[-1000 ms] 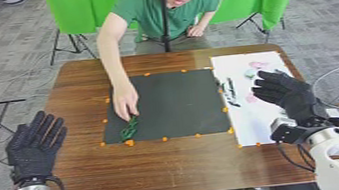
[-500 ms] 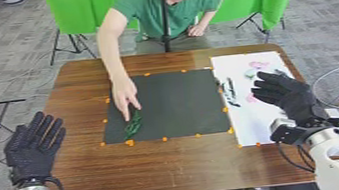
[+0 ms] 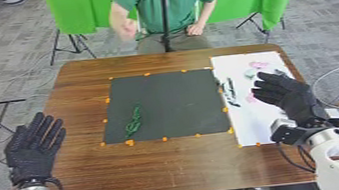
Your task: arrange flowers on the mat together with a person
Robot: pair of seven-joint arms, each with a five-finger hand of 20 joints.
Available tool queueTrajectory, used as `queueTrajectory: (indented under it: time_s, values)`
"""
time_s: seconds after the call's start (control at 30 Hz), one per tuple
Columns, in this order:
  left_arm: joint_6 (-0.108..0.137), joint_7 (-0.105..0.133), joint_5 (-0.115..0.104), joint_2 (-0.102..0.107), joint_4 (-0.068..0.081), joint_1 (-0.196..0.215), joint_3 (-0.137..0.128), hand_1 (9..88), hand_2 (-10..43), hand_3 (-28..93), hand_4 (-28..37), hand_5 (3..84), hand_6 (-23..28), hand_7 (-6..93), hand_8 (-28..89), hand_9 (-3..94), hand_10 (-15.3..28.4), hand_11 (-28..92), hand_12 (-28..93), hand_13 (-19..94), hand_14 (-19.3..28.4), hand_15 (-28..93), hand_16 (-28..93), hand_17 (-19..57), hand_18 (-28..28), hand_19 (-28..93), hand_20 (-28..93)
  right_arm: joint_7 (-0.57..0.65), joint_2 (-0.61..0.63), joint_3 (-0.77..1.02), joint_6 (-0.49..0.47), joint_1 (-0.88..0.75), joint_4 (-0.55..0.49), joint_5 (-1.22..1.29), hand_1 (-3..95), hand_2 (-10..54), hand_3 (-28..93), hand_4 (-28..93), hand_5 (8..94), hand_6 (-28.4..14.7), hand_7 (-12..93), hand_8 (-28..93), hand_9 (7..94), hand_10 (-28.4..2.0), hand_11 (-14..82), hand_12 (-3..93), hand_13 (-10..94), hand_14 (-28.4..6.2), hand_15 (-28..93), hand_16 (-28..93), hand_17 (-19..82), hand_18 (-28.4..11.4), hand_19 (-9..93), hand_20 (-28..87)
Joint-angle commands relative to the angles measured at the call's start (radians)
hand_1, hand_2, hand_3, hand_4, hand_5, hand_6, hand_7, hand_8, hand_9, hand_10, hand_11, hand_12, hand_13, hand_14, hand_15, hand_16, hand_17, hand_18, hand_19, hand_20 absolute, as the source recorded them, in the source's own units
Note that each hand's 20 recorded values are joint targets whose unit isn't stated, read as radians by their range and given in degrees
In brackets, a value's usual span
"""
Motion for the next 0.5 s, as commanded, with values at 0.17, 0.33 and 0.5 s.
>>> queueTrajectory:
  time_s: [0.17, 0.33, 0.5]
  values:
    - [0.007, -0.003, -0.002, 0.006, 0.012, 0.005, 0.004, 27.4, 13.6, 76, -28.3, 47.0, 9.0, 14.9, -10, 41.8, 13.5, 22, 7, 31, 16.7, 33, -8, -7.3, 16.4, 41, 11, 0.043, 0.048, 0.051, 0.055, -0.022, -0.017, -0.273, 18.9, 4.0, 80, -25, 47.3, -4.3, 15, -12, 47.5, -15.4, 8.3, 13.8, 41, -15.3, 13, 20, 11, -19.1, 32, 14]
    - [0.009, -0.002, -0.001, 0.007, 0.009, 0.015, -0.003, 27.5, 13.7, 76, -28.3, 47.1, 9.0, 14.8, -10, 41.8, 13.5, 22, 7, 31, 16.7, 33, -8, -7.4, 16.4, 41, 11, 0.139, 0.063, 0.155, 0.018, -0.108, -0.048, -0.743, 19.0, 3.1, 80, -25, 41.8, -5.0, 16, -12, 40.8, -17.2, 7.2, 13.8, 34, -16.3, 10, 19, 10, -18.6, 31, 12]
    - [0.013, 0.005, -0.004, 0.007, 0.003, 0.030, -0.012, 27.5, 13.7, 76, -28.3, 47.1, 9.0, 14.8, -10, 41.8, 13.5, 22, 7, 31, 16.7, 33, -8, -7.3, 16.4, 41, 11, 0.368, 0.112, 0.136, 0.077, -0.109, -0.059, -1.034, 19.6, 1.2, 80, -25, 39.1, -6.1, 14, -11, 37.9, -17.9, 6.5, 14.0, 31, -17.4, 8, 20, 8, -18.7, 32, 12]
